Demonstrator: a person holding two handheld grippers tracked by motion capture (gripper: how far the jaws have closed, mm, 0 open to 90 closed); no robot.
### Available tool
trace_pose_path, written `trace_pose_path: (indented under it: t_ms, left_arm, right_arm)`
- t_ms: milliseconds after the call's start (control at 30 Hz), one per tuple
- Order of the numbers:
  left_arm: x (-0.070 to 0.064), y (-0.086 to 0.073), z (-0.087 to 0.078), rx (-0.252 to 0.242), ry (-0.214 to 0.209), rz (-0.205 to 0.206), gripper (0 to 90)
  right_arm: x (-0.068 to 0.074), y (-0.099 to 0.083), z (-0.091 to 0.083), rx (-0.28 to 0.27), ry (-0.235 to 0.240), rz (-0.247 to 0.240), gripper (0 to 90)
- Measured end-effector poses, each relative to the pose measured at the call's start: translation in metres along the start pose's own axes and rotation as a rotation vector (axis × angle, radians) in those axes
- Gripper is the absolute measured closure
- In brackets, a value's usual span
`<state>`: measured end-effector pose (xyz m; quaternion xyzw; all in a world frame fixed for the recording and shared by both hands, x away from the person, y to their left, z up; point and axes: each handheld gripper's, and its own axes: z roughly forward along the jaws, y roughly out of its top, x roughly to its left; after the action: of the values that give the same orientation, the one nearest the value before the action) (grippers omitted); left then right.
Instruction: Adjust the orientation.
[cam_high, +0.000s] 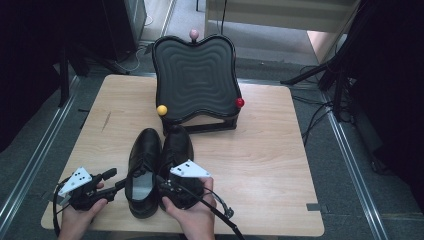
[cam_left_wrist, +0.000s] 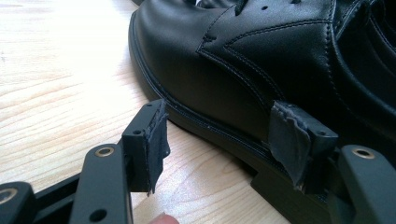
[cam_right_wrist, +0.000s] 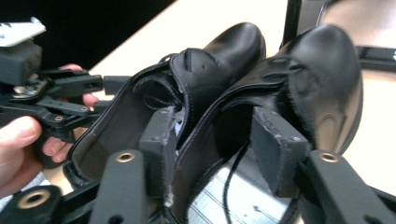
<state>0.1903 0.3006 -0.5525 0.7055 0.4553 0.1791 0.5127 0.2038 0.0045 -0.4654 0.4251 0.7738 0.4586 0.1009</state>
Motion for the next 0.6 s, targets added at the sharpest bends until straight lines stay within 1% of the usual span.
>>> trace_pose_path:
  t_ms: [67, 233, 367, 467, 600]
  left_arm:
    - [0.000, 0.000, 0.000, -0.001, -0.001, -0.001, 39.1]
    - [-0.001, 0.000, 0.000, -0.003, -0.002, -0.004, 39.2]
    - [-0.001, 0.000, 0.000, -0.006, 0.000, -0.002, 39.4]
    - [-0.001, 0.000, 0.001, -0.008, 0.002, 0.003, 39.4]
    - [-0.001, 0.000, 0.000, -0.006, 0.000, 0.005, 39.4]
  right_arm:
    - [0.006, 0.002, 0.006, 0.038, -0.014, -0.007, 49.4]
    - [0.017, 0.005, 0.016, 0.084, -0.031, -0.004, 46.2]
    - [0.023, 0.010, 0.026, 0.117, -0.090, -0.012, 45.3]
    - [0.026, 0.012, 0.033, 0.133, -0.148, -0.022, 45.7]
    - [0.026, 0.011, 0.042, 0.166, -0.192, -0.004, 49.3]
